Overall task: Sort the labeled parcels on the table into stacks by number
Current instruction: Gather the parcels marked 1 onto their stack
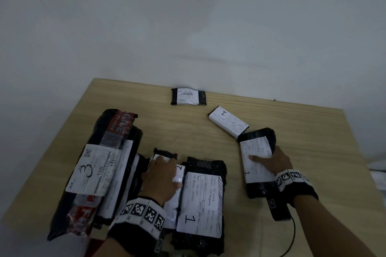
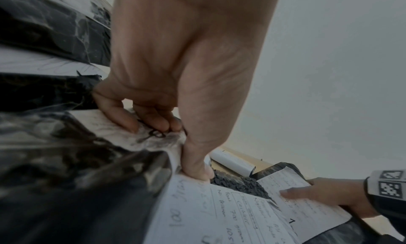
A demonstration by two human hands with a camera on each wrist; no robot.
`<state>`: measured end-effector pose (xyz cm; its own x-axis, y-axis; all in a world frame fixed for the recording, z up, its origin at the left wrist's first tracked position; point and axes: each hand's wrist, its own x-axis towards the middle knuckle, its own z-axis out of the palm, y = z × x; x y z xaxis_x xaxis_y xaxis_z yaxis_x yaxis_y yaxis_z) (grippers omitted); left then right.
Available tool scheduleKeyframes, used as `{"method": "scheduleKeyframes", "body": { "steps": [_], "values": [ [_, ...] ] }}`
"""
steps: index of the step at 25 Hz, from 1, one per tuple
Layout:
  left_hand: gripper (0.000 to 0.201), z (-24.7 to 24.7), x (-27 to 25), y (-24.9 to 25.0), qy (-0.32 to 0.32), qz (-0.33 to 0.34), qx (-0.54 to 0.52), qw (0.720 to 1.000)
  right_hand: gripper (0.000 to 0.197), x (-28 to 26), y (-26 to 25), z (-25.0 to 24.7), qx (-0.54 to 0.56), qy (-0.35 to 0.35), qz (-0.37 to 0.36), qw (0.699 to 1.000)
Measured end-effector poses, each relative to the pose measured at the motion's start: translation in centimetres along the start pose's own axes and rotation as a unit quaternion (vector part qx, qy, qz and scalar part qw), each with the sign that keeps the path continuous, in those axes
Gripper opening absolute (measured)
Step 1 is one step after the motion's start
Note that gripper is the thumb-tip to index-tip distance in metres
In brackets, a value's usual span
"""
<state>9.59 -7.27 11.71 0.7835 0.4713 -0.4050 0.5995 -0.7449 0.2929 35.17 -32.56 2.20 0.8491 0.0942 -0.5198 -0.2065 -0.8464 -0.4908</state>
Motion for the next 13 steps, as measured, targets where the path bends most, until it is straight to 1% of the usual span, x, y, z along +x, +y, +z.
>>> {"method": "scheduleKeyframes", "body": {
  "steps": [2, 4, 6, 8, 10, 11, 13],
  "values": [
    [0.035, -0.4, 1.1, -0.2, -0.014, -0.017, 0.006, 1.0, 0.085, -0.2, -1.1, -0.2, 0.022, 0.029, -0.012, 0.999],
    [0.035, -0.6, 2.0, -0.5, -0.025, -0.035, 0.004, 0.999, 0.077, -0.5, -2.1, -0.3, 0.064, 0.044, -0.029, 0.997],
    [0.035, -0.7, 2.7, -1.0, -0.034, -0.05, 0.004, 0.998, 0.072, -1.1, -3.0, -0.2, 0.127, 0.039, -0.041, 0.99],
    [0.035, -0.5, 3.0, -1.3, -0.044, -0.062, 0.007, 0.997, 0.062, -2.4, -3.6, 0.2, 0.236, -0.01, -0.044, 0.971],
    [0.035, -0.3, 3.2, -1.5, -0.051, -0.066, 0.012, 0.996, 0.042, -5.0, -4.5, 1.0, 0.328, -0.092, -0.045, 0.939],
    [0.035, -0.2, 3.3, -1.6, -0.052, -0.066, 0.014, 0.996, 0.036, -6.2, -4.8, 1.6, 0.347, -0.139, -0.043, 0.927],
    [0.036, -0.1, 3.4, -1.7, -0.054, -0.068, 0.012, 0.996, 0.036, -8.2, -4.7, 3.4, 0.328, -0.23, -0.04, 0.916]
  ]
}}
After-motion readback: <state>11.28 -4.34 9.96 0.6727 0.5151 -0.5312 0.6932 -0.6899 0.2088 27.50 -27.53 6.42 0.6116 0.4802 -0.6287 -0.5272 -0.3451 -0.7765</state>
